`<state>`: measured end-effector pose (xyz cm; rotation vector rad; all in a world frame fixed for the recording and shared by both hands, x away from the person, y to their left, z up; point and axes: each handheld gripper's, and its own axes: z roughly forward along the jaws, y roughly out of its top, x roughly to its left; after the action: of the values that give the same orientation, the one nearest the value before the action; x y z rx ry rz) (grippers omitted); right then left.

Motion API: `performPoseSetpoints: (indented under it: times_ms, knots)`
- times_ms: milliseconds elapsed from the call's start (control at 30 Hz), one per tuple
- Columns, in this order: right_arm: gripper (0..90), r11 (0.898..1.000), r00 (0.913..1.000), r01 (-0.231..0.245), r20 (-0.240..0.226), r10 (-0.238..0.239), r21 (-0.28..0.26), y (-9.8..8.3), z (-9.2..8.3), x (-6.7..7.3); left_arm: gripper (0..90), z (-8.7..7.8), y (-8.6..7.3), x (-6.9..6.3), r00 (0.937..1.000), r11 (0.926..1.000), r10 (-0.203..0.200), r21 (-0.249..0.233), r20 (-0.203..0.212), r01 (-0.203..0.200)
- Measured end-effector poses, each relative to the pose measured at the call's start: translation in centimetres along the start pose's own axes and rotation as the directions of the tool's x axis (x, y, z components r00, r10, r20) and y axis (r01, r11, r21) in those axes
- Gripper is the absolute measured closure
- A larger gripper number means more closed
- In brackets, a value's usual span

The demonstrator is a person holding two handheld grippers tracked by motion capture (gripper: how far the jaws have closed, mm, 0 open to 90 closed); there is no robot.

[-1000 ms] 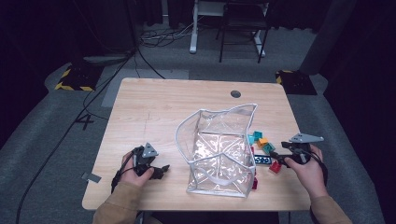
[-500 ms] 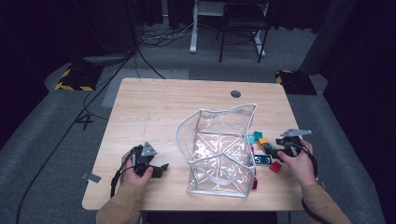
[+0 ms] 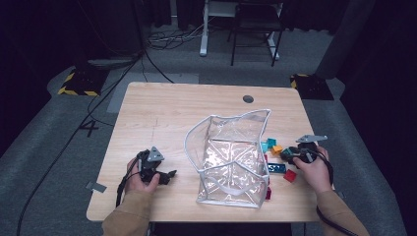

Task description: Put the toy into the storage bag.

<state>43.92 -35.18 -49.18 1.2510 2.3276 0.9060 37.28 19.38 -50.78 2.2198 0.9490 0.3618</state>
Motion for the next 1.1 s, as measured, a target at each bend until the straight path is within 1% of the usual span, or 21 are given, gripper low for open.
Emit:
performPoseSetpoints:
  times_ms: [167,267,300,433,500,533,600,667,700,733,767,800,867,900,933,1067,1100]
  knots:
    - [46.4,1.000,0.9998,-0.018,0.006,0.018,-0.011,-0.4,-0.3,-0.5,14.8,0.0,0.0,0.1,1.0000,1.0000,0.003,-0.002,0.000,-0.003]
    - [46.5,1.000,0.9998,-0.020,0.006,0.020,-0.021,-0.4,-0.5,-0.6,14.8,0.1,0.0,0.2,1.0000,1.0000,0.005,-0.004,0.004,-0.005]
    - [46.7,0.999,0.9997,-0.025,0.006,0.026,-0.028,-0.4,-0.8,-0.6,14.8,0.1,0.1,0.2,1.0000,1.0000,0.006,-0.004,0.006,-0.006]
    - [46.9,0.999,0.9999,-0.010,0.004,0.010,-0.035,0.1,-1.6,-0.5,14.9,0.1,0.1,0.3,0.9999,0.9999,0.010,-0.005,0.010,-0.010]
    - [47.0,0.999,1.0000,-0.006,0.005,0.006,-0.034,0.2,-1.8,-0.4,14.7,0.1,0.1,0.4,0.9997,0.9999,0.014,0.001,0.020,-0.014]
    - [47.1,0.999,1.0000,-0.001,0.006,0.001,-0.038,0.4,-2.2,-0.4,13.9,0.2,0.2,0.7,0.9990,0.9995,0.030,0.004,0.032,-0.030]
    - [47.1,0.999,1.0000,0.003,0.006,-0.002,-0.041,0.5,-2.5,-0.3,13.6,0.2,0.3,0.8,0.9989,0.9995,0.030,0.005,0.036,-0.031]
    - [47.1,0.998,0.9999,0.012,0.004,-0.012,-0.059,0.9,-3.4,-0.1,12.7,0.3,0.3,0.9,0.9984,0.9991,0.043,0.005,0.038,-0.043]
    - [47.1,0.998,0.9999,0.012,0.004,-0.012,-0.059,0.9,-3.4,-0.1,12.7,0.3,0.4,1.0,0.9983,0.9990,0.044,0.006,0.038,-0.044]
    - [47.1,0.997,0.9998,0.019,0.001,-0.019,-0.073,1.3,-4.1,0.1,12.5,0.3,0.4,1.0,0.9983,0.9991,0.043,0.006,0.040,-0.043]
    - [47.1,0.997,0.9998,0.019,0.001,-0.019,-0.073,1.3,-4.1,0.1,12.5,0.3,0.4,1.0,0.9983,0.9991,0.043,0.006,0.040,-0.043]
    - [47.1,0.996,0.9996,0.027,0.000,-0.027,-0.086,1.7,-4.8,0.3,12.5,0.3,0.4,1.0,0.9983,0.9990,0.044,0.006,0.039,-0.044]
    - [47.2,0.995,0.9993,0.038,-0.002,-0.038,-0.097,2.2,-5.5,0.6,12.5,0.3,0.4,1.0,0.9982,0.9990,0.044,0.005,0.040,-0.044]
    - [47.2,0.995,0.9993,0.038,-0.002,-0.038,-0.097,2.2,-5.5,0.6,12.5,0.3,0.4,1.0,0.9983,0.9990,0.044,0.005,0.039,-0.044]
    - [47.2,0.993,0.9988,0.047,-0.007,-0.048,-0.106,2.7,-6.1,0.8,12.5,0.3,0.4,1.0,0.9983,0.9990,0.044,0.006,0.039,-0.044]
    - [47.2,0.991,0.9982,0.057,-0.014,-0.059,-0.121,3.4,-7.3,1.2,12.5,0.3,0.4,0.9,0.9984,0.9990,0.043,0.006,0.036,-0.043]
    - [47.2,0.991,0.9982,0.057,-0.014,-0.059,-0.121,3.4,-7.3,1.2,12.5,0.3,0.4,0.9,0.9985,0.9991,0.042,0.006,0.036,-0.043]
